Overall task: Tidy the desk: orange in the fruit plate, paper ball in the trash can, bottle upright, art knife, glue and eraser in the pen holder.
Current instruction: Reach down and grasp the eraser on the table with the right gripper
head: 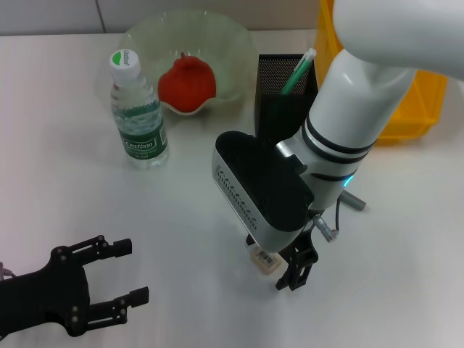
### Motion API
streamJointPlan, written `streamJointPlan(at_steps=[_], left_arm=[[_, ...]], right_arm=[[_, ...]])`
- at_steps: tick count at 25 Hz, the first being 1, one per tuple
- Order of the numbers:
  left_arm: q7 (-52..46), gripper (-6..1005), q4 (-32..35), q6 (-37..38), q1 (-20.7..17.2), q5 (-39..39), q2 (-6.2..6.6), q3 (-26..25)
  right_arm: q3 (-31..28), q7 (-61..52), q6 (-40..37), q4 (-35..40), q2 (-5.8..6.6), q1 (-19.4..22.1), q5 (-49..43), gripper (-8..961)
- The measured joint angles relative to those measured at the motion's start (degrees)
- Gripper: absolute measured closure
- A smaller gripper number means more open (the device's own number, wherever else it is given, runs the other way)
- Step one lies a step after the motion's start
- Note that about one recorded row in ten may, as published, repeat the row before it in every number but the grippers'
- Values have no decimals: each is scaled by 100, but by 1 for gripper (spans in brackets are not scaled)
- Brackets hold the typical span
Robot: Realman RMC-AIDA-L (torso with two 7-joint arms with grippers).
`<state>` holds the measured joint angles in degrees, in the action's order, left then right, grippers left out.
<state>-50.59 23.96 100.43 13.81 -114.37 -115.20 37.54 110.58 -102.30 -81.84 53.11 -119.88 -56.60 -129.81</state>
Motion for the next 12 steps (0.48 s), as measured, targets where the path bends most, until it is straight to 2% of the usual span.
streamJointPlan(at_steps=[6, 12], left_arm=[[23, 240, 16, -63, -36, 2, 14, -20], [24, 288, 24, -77, -70, 1, 33, -51]], right_arm=[[-1, -8, 2, -3, 0, -11, 3, 204], [-2, -9, 2, -17, 0, -11, 7, 223]])
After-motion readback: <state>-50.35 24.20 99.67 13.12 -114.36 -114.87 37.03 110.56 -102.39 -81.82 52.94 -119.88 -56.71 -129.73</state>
